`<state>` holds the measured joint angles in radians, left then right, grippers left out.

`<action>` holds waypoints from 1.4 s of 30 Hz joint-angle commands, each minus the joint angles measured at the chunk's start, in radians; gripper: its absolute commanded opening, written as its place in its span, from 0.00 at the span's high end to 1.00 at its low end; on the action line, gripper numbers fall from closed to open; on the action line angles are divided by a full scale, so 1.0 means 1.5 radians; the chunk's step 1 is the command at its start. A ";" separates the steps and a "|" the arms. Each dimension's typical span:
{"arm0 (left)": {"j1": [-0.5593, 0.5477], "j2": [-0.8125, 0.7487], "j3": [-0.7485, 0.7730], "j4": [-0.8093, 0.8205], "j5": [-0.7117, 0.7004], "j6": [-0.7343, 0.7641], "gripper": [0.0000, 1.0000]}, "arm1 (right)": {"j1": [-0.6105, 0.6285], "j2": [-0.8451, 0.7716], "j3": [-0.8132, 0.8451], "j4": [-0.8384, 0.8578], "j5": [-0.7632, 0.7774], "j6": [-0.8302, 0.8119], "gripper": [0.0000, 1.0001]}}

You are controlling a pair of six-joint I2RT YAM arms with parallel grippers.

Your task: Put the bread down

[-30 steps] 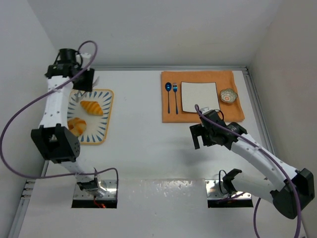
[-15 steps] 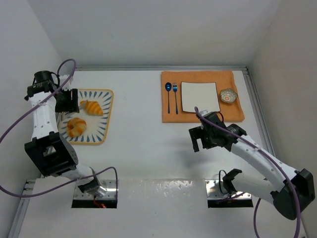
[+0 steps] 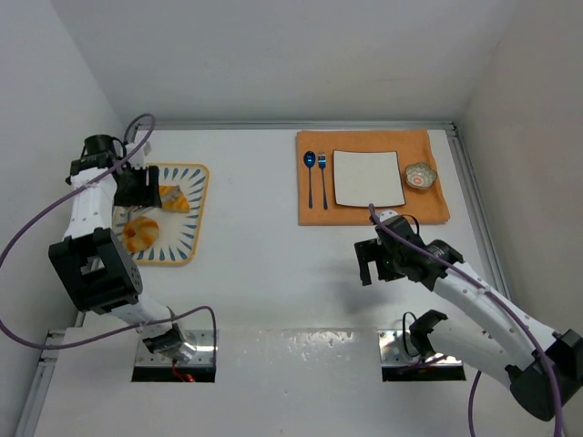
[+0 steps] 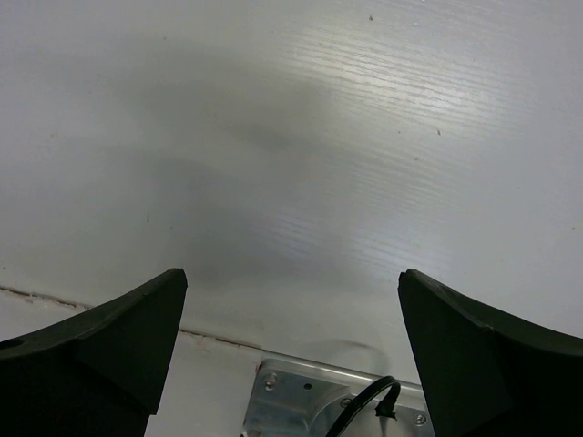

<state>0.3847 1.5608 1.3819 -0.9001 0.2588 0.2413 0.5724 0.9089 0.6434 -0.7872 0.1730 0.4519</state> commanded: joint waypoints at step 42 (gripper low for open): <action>-0.559 0.358 0.565 0.034 -0.015 -0.047 1.00 | -0.100 -0.043 -0.010 -0.108 0.100 0.066 0.00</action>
<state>-0.3584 2.0468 2.1990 -0.9009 0.2531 0.1719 0.4278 0.8799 0.6640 -0.9134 0.3145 0.5323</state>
